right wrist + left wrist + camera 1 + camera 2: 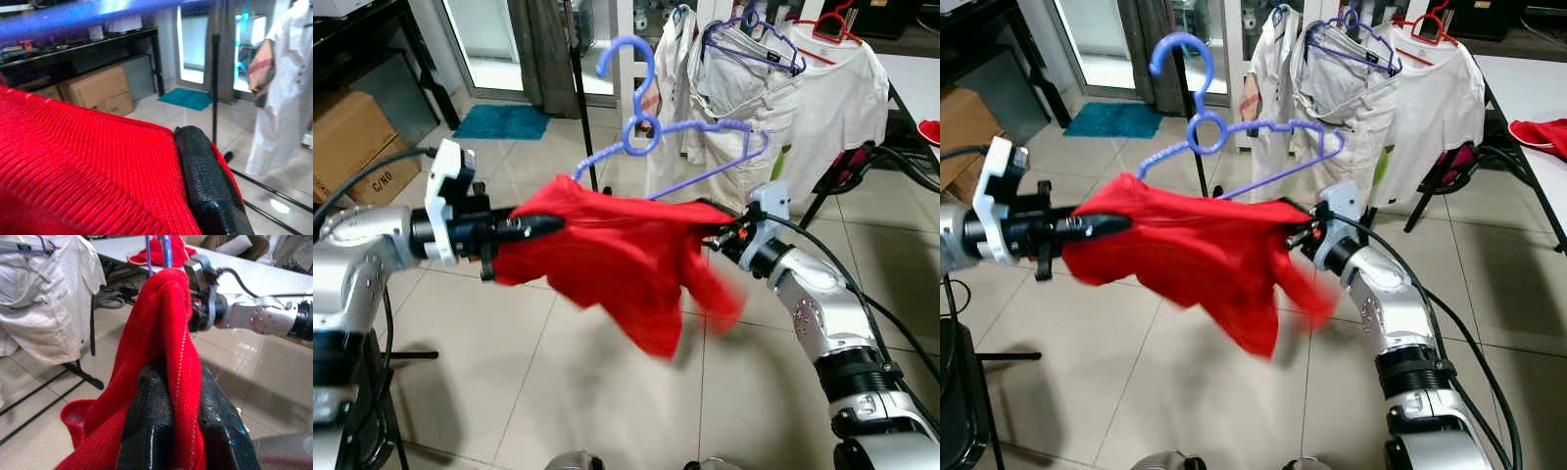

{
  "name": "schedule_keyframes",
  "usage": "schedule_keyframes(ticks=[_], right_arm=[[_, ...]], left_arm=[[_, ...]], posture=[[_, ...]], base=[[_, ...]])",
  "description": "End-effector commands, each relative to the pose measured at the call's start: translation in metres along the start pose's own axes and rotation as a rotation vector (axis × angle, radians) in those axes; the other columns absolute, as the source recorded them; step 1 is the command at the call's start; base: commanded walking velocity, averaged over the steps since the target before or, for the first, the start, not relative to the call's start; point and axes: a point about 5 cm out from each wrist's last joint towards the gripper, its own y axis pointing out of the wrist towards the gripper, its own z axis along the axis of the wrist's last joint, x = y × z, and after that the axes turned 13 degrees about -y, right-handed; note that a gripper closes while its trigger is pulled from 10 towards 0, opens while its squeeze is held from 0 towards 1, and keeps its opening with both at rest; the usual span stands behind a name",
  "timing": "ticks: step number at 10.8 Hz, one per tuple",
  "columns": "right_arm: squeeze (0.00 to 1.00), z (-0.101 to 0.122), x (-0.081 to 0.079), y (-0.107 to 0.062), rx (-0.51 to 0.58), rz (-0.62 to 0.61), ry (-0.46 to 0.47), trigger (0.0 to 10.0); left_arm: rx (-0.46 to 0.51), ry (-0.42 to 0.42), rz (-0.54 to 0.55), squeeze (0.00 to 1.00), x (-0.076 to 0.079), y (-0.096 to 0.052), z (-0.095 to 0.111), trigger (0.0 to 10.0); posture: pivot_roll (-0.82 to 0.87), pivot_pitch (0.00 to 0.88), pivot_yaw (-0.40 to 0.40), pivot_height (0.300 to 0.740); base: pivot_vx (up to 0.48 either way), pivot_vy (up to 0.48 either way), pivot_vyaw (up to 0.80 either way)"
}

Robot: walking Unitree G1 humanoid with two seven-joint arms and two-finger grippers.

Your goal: Hang hanger

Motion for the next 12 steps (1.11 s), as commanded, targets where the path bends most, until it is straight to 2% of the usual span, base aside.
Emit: schedule_keyframes(ticks=[1, 3, 5, 6, 7, 9, 11, 12], right_arm=[[0.0, -0.021, 0.047, -0.034, -0.116, -0.318, 0.043, 0.0], [0.0, -0.024, 0.069, -0.044, -0.16, -0.496, 0.016, 0.0], [0.0, -0.017, 0.089, -0.053, -0.158, -0.611, -0.011, 0.0], [0.0, -0.015, 0.095, -0.054, -0.16, -0.634, -0.021, 0.0], [0.0, -0.009, 0.107, -0.059, -0.164, -0.67, -0.046, 0.0], [0.0, 0.001, 0.117, -0.061, -0.15, -0.656, -0.101, 0.0], [0.0, 0.022, 0.121, -0.055, -0.082, -0.53, -0.206, 0.0], [0.0, 0.026, 0.119, -0.052, -0.069, -0.456, -0.247, 0.0]], left_arm=[[0.024, 0.053, 0.049, 0.0, 0.005, -0.025, 0.014, 0.0], [0.015, 0.022, 0.046, 0.0, 0.02, -0.032, 0.007, 0.0], [0.006, -0.021, 0.022, 0.0, 0.033, -0.038, -0.003, 0.0], [-0.023, -0.028, 0.019, 0.0, 0.036, -0.038, -0.009, 0.0], [-0.128, -0.039, 0.051, 0.0, 0.04, -0.039, -0.025, 0.0], [-0.171, -0.041, 0.124, 0.0, 0.038, -0.039, -0.04, 0.0], [-0.257, -0.072, 0.202, 0.0, 0.033, -0.05, -0.061, 0.0], [-0.238, -0.084, 0.256, 0.0, 0.027, -0.055, -0.062, 0.0]], posture=[[0.0, 0.023, 0.091, 0.74], [0.0, 0.018, 0.091, 0.74], [0.01, 0.017, 0.081, 0.74], [0.01, 0.02, 0.077, 0.74], [0.01, 0.032, 0.07, 0.74], [0.01, 0.044, 0.062, 0.74], [0.02, 0.055, 0.054, 0.74], [0.02, 0.058, 0.05, 0.74]], base=[[0.0, 0.0, 0.0], [0.0, 0.0, 0.0], [0.0, 0.0, 0.0], [0.0, 0.0, 0.0], [0.0, 0.0, 0.0], [0.0, 0.0, 0.0], [0.0, 0.0, 0.0], [0.0, 0.0, 0.0]])
